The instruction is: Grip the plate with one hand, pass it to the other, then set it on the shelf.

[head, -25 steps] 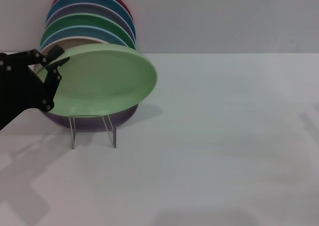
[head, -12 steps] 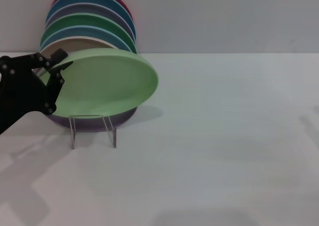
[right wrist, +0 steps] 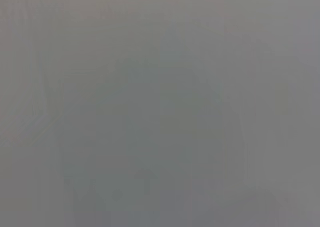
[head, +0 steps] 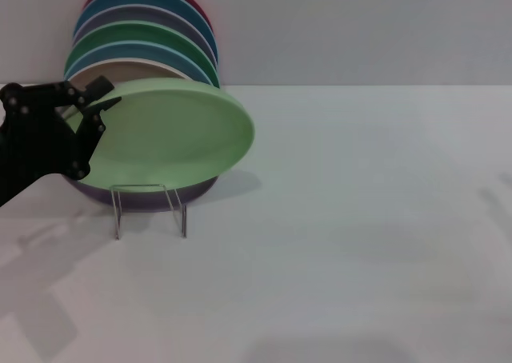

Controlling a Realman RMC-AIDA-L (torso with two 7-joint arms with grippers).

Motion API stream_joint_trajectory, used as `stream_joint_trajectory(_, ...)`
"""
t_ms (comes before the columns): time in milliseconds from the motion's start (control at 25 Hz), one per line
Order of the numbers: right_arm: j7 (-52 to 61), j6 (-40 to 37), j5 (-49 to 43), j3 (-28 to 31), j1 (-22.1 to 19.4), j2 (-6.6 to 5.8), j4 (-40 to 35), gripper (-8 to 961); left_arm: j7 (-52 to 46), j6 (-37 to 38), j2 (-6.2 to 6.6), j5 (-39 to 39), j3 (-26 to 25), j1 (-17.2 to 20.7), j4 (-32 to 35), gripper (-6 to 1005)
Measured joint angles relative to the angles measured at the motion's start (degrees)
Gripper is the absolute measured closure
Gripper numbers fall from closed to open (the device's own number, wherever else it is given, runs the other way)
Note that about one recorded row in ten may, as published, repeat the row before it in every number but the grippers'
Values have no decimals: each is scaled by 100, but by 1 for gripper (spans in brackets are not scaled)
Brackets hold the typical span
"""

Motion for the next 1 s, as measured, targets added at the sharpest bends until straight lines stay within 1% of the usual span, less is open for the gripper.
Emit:
stream_joint_trajectory(280, 5, 19, 65, -175, -27, 5, 1, 343, 13, -83, 38, 0, 32, -54, 37, 949)
stream_joint_trajectory(440, 7, 21, 67, -199, -28, 6, 1, 342, 14, -147, 39, 0, 16, -54, 37, 948)
stream_joint_trajectory(520, 13, 21, 70, -201, -29, 6, 1, 342, 14, -325, -58, -20, -110, -33, -9, 948)
stream_joint_trajectory(560, 13, 21, 70, -201, -29, 6, 1, 342, 29, -394, -133, -45, -256, -20, -30, 948)
stream_joint_trajectory(600, 17, 21, 71, -201, -29, 5, 1, 342, 29, -394, -133, -45, -256, -20, -30, 948)
stream_joint_trajectory(640, 20, 21, 71, -201, -29, 5, 1, 341, 74, -444, -237, -57, -431, -9, -53, 948)
stream_joint_trajectory(680, 23, 25, 76, -201, -29, 3, 8, 341, 349, -476, -443, -84, -779, 6, -68, 948)
stream_joint_trajectory(720, 23, 25, 76, -201, -29, 3, 8, 341, 349, -476, -443, -84, -779, 6, -68, 948)
stream_joint_trajectory(760, 24, 27, 78, -201, -28, 1, 10, 341, 520, -481, -531, -88, -893, 11, -68, 948)
stream_joint_trajectory(840, 24, 30, 81, -201, -23, -6, 15, 340, 738, -489, -620, -69, -951, 16, -88, 893)
stream_joint_trajectory(1000, 1, 30, 82, -200, -20, -15, 37, 339, 787, -497, -664, -52, -929, 25, -129, 782)
